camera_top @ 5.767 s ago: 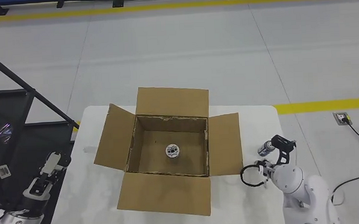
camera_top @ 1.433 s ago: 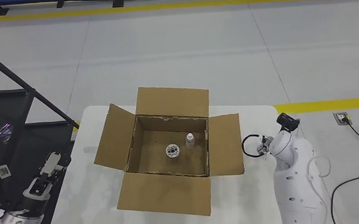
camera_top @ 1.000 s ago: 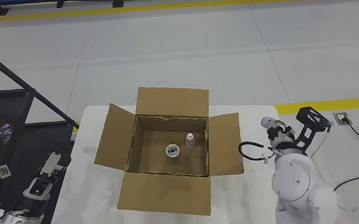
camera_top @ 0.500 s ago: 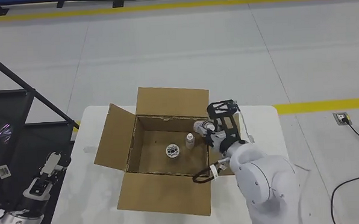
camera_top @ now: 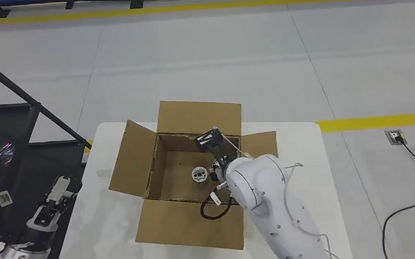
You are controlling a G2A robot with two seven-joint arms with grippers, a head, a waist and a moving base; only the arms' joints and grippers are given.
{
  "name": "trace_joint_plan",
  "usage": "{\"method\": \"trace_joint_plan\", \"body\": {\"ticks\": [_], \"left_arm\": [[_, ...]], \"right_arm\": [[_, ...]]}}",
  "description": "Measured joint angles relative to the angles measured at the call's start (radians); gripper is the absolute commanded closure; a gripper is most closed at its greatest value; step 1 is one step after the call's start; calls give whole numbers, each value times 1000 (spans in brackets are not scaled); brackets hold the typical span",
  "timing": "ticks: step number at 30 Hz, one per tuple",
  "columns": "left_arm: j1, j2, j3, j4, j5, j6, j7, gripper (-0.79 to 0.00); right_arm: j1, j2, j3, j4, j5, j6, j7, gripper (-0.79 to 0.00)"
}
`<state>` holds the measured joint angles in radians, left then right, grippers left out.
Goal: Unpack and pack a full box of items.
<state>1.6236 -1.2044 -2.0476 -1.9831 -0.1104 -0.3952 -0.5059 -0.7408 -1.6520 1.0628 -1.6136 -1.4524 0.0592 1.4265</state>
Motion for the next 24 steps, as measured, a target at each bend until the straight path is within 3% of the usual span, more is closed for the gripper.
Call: {"method": "trace_joint_plan", "body": {"ticks": [21, 22, 23, 24], "left_arm": [[0, 0, 0, 0, 0, 0, 0, -785], [0, 0, 0, 0, 0, 0, 0, -785], [0, 0, 0, 0, 0, 0, 0, -785], [0, 0, 0, 0, 0, 0, 0, -785]], "right_arm": [[60, -29, -46, 280, 26, 84, -78, 0], [60, -30, -45, 288, 28, 88, -83, -15], [60, -31, -44, 293, 30, 89, -87, -120], [59, -31, -43, 297, 33, 90, -91, -163]]}}
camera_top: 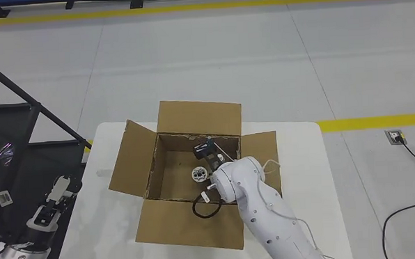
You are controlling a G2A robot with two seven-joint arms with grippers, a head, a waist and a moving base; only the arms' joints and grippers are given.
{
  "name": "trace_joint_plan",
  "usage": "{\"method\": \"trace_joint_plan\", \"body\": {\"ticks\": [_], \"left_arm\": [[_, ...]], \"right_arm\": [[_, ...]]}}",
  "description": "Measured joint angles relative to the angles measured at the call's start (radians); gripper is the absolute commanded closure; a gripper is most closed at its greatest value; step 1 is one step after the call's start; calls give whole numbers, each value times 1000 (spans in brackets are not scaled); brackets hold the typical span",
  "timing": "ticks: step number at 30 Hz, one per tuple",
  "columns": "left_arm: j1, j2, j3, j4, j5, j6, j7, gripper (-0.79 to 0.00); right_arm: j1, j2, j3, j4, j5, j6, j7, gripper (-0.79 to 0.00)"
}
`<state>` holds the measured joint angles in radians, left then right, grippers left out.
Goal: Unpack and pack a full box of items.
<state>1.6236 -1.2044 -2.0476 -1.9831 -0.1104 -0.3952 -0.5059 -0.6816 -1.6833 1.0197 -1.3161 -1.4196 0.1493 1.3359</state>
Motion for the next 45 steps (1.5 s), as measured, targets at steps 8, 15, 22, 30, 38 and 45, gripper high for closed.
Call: {"method": "trace_joint_plan", "body": {"ticks": [8, 15, 22, 30, 38, 45], "left_arm": [[0, 0, 0, 0, 0, 0, 0, -785], [0, 0, 0, 0, 0, 0, 0, -785], [0, 0, 0, -3, -4, -1, 7, -785], [-29, 8, -13, 40, 124, 34, 40, -785], [-124, 22, 100, 130, 302, 49, -18, -785], [-156, 27, 187, 145, 354, 41, -67, -785]], "right_arm": [[-12, 0, 16, 27, 17, -12, -25, -376], [-26, 2, 25, 15, 18, -20, -34, -406], [-77, 11, 53, -73, 12, -23, -55, -474], [-275, 37, 152, -380, 37, -32, -168, -785], [-473, 60, 252, -567, 195, -158, -404, -785], [-569, 81, 379, -591, 402, -316, -548, -785]]}}
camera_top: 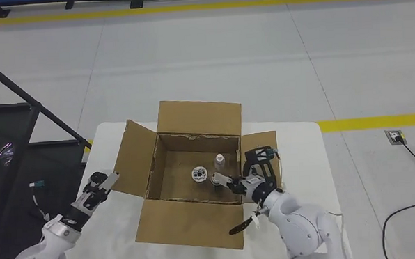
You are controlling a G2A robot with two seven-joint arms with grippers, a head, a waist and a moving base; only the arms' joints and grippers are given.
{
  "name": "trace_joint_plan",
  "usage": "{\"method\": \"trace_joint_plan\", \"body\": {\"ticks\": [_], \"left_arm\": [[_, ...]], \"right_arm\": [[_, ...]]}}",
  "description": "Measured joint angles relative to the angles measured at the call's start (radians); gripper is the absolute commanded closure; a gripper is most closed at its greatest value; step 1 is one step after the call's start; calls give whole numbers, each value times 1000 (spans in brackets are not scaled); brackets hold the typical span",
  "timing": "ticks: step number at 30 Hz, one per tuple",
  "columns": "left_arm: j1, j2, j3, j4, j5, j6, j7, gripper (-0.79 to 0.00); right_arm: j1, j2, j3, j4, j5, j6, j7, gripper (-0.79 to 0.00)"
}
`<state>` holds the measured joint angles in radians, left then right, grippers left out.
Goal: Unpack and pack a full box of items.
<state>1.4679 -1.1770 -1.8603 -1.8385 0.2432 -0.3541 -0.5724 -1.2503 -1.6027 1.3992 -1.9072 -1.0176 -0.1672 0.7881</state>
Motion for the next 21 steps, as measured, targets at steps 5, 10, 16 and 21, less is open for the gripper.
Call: {"method": "trace_joint_plan", "body": {"ticks": [5, 10, 16, 21], "left_arm": [[7, 3, 39, -31, 13, -11, -12, -785], [15, 5, 64, -69, 1, -12, -24, -785], [8, 9, 108, -98, 19, -12, -49, -785], [-6, 12, 159, -93, 55, -8, -59, -785]], "right_arm": [[-29, 29, 146, 38, 246, -253, 24, -785], [-41, 65, 306, 120, 521, -502, 74, -785], [-32, 103, 425, 192, 728, -524, 150, -785], [40, 137, 442, 284, 852, -551, 295, -785]]}}
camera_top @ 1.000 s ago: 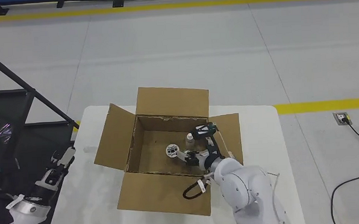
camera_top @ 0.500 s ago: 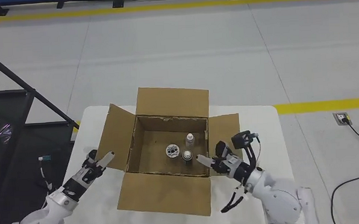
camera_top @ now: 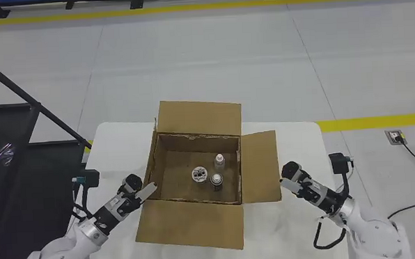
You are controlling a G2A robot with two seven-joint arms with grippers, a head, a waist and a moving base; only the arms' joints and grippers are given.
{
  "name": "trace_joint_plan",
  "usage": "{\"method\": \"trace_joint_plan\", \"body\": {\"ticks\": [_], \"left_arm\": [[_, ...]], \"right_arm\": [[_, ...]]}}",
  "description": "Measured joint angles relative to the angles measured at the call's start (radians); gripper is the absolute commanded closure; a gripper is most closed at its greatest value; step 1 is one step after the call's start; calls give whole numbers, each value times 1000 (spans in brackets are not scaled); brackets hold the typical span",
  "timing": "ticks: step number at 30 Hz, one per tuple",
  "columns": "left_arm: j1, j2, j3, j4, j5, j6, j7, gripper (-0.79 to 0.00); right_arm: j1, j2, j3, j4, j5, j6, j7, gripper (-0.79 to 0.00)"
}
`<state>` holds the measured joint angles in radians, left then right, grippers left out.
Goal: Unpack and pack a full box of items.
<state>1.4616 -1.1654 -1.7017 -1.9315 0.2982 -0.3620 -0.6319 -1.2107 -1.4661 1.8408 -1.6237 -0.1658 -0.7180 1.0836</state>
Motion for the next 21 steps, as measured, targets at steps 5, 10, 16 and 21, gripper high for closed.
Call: {"method": "trace_joint_plan", "body": {"ticks": [5, 10, 16, 21], "left_arm": [[-27, 2, 49, 31, 30, 12, -11, -785], [-49, 4, 83, 63, 53, 22, -14, -785], [-69, 7, 111, 97, 72, 28, -4, -785], [-82, 8, 125, 118, 59, 43, 6, -785]], "right_arm": [[88, 41, -50, 90, 53, 53, 71, -785], [149, 106, -217, 77, 113, 34, 53, -785], [238, 207, -397, 108, 156, 9, 28, -785], [361, 251, -540, 175, 169, 47, 66, -785]]}}
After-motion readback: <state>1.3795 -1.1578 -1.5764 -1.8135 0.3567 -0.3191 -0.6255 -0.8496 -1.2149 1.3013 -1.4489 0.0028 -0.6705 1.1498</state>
